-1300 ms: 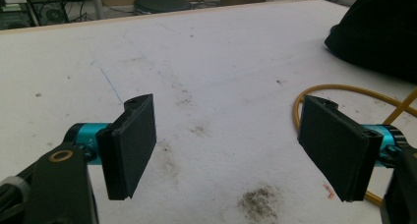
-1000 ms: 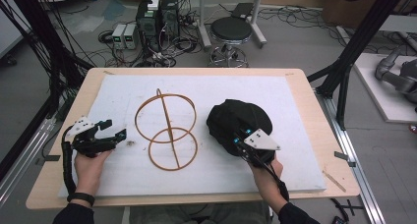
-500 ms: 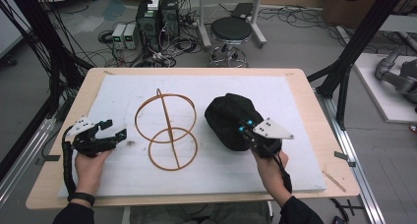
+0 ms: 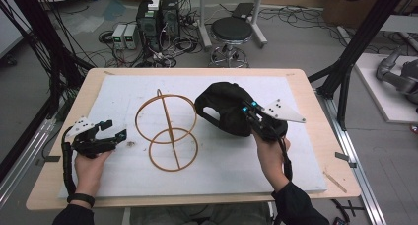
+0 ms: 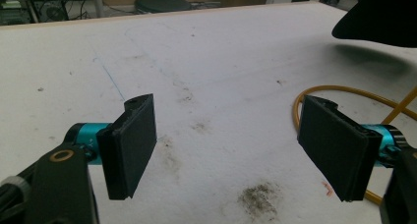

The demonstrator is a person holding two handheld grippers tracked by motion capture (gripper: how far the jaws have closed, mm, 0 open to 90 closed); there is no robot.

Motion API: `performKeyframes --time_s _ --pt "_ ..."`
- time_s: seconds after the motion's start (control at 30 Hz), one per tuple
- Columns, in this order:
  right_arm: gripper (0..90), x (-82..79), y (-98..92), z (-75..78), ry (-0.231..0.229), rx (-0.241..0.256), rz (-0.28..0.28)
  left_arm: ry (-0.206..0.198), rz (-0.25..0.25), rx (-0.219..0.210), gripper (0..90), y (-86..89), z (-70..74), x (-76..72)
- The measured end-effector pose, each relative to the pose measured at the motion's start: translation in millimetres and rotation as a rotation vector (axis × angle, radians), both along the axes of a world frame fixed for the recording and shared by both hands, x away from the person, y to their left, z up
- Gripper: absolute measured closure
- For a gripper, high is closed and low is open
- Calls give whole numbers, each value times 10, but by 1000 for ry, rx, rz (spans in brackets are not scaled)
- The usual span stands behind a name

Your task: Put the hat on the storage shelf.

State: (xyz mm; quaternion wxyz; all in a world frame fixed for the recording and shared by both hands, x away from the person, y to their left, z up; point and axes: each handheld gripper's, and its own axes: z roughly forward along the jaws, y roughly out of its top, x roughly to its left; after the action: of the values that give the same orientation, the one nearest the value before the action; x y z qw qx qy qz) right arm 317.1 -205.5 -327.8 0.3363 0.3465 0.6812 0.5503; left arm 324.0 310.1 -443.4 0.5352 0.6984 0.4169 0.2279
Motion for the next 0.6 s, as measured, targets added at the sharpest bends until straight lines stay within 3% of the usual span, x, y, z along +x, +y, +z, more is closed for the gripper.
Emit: performKeyframes --time_s 0.33,0.6 --pt "874 118 115 317 -50 32 -23 0 -3 1 227 1 2 -1" --pt "874 103 306 624 -92 70 30 -1 -1 3 227 4 0 -1"
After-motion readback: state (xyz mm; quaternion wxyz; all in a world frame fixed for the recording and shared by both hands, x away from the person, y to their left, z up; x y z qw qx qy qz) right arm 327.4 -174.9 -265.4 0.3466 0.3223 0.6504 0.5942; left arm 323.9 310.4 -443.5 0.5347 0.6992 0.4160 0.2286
